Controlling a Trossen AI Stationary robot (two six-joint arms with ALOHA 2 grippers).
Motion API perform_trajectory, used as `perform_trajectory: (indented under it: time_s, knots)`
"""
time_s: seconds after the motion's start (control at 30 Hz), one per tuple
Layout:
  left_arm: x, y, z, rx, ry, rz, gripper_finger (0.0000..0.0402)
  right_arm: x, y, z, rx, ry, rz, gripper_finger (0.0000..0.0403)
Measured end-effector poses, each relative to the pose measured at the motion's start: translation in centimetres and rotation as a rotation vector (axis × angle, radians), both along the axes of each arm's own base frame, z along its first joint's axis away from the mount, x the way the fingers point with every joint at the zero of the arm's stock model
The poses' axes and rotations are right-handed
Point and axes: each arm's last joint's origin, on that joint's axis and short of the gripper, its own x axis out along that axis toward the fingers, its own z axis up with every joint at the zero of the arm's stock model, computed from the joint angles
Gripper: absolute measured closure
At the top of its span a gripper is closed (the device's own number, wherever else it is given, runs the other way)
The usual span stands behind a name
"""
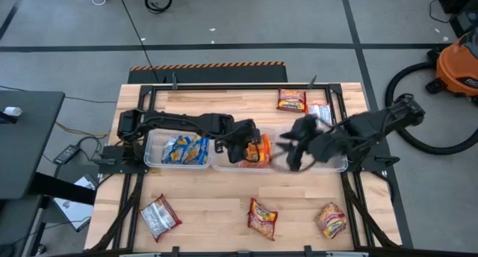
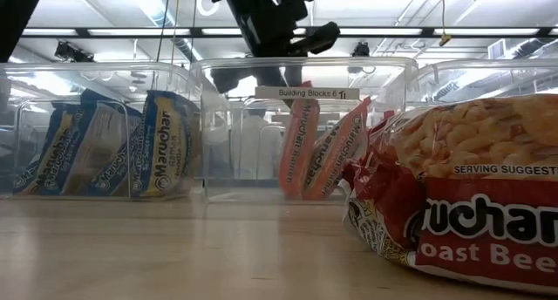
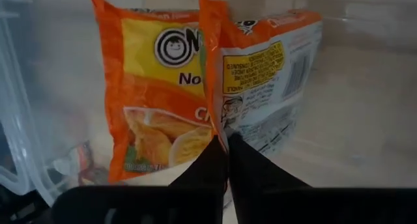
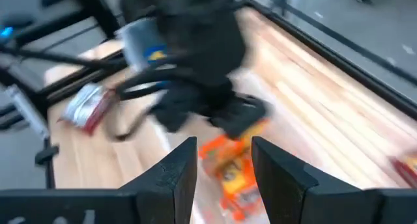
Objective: Sort Maruchan noodles
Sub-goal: Put the orange noodle pack into the middle transparent bin
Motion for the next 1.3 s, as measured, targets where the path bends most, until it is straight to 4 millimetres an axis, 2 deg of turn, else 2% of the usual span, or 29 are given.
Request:
perform_trajectory:
  time_s: [0.1, 0.3, 0.67, 0.87, 1.07, 1.17, 1.3]
  knots:
    - [0.1, 0.0, 0.1, 0.000, -0.016, 0.000, 0.0369, -1.9, -1.4, 0.7, 0.049, -0.013, -0.087, 0.0251]
    - [0.5, 0.1, 0.3, -0.020, -0.066, 0.042, 0.0337, -3.3, -3.0, 1.8, 0.061, -0.065, -0.144, 0.0251]
    - [0.6, 0.3, 0.4, 0.014, -0.084, 0.114, 0.0264, -2.6, -5.2, 1.4, 0.103, -0.062, -0.308, 0.0251]
    - [-0.3, 0.1, 2.2, -0.009, -0.122, 0.196, 0.0250, -2.3, -7.7, 1.0, 0.081, -0.049, -0.464, 0.0251]
    - [-2.7, -1.1, 5.5, 0.035, -0.164, 0.285, 0.0251, -3.1, -12.3, -0.8, 0.132, 0.066, -0.794, 0.0252]
    - [-4.4, -2.4, 7.2, 0.026, -0.175, 0.319, 0.0252, -3.2, -14.8, -3.1, 0.175, 0.156, -0.907, 0.0252]
    - [-6.6, -4.1, 9.9, -0.112, -0.275, 0.453, 0.0252, -3.2, -17.9, -7.1, 0.272, 0.274, -1.028, 0.0252]
